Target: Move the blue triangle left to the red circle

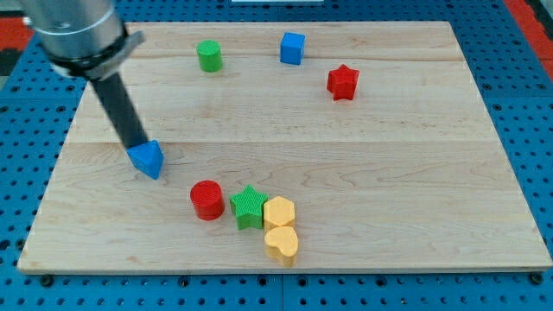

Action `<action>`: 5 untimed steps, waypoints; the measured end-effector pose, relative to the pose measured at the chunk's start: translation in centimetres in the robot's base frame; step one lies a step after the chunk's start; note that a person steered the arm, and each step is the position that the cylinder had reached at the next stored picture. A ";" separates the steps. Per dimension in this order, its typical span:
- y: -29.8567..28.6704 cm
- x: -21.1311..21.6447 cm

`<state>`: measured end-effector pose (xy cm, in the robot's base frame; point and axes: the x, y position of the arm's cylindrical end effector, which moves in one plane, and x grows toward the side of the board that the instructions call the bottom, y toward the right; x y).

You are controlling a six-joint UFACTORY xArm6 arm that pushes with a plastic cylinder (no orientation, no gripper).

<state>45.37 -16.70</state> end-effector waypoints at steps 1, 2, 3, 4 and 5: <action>2.6 2.5; 4.6 4.3; 5.5 5.3; 3.2 5.2; 1.3 2.2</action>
<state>47.54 -15.37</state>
